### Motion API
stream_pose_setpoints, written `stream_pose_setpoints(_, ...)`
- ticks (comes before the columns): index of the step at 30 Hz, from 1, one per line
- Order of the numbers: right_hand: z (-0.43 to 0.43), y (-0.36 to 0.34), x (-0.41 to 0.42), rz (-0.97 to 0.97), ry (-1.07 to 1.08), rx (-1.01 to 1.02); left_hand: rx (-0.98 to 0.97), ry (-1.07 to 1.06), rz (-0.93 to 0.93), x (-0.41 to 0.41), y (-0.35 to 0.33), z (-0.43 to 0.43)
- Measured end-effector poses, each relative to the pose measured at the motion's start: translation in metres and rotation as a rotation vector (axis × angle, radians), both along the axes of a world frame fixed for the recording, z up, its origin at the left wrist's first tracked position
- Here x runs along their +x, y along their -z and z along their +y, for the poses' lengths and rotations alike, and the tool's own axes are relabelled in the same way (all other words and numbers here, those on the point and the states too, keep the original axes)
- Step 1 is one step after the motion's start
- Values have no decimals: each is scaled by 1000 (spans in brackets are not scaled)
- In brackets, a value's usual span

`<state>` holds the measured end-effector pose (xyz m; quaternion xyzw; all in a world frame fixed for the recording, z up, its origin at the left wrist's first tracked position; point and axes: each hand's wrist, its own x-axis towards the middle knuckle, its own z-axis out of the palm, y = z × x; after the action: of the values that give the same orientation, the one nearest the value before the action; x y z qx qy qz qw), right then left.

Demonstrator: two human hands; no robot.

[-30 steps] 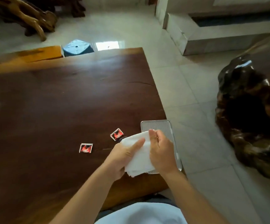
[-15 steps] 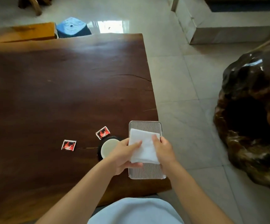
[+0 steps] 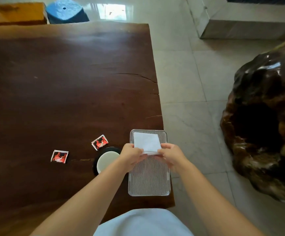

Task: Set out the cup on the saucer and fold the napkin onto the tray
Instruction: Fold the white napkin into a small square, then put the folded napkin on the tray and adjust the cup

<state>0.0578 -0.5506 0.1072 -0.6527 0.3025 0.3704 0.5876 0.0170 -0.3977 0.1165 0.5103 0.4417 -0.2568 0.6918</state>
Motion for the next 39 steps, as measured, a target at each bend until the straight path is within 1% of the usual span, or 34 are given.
stream_pose_setpoints(5,-1,21,8,-26,-18,-125,192,103,34,11,28,-5)
stream_pose_setpoints(8,-4,35,8,-20,-81,-181,283,179,-8,10,34,-6)
stream_pose_setpoints(11,-6,43,7,-23,-102,-187,380,239,-48,7,35,-7)
stream_pose_setpoints(14,-8,44,5,-64,-50,-193,371,284,-53,4,33,-10)
stream_pose_setpoints(17,-9,40,4,-131,-67,-204,327,336,-109,-3,31,-16)
stream_pose_setpoints(20,-9,35,4,-173,-83,-180,263,276,-160,-11,31,-23)
stream_pose_setpoints(25,-13,34,-4,-143,-171,-201,97,20,-99,-14,29,-21)
stream_pose_setpoints(28,-17,35,-10,-167,-118,-225,18,17,-44,-15,22,-14)
stream_pose_setpoints(30,-19,34,-13,-181,-87,-250,-2,68,-24,-18,15,-10)
stream_pose_setpoints(33,-19,32,-17,-189,-73,-282,35,73,-66,-23,6,-1)
stream_pose_setpoints(35,-15,27,-20,-208,-88,-284,116,11,-95,-28,5,11)
stream_pose_setpoints(39,-2,17,-27,-237,-143,-231,269,-87,-97,-41,7,46)
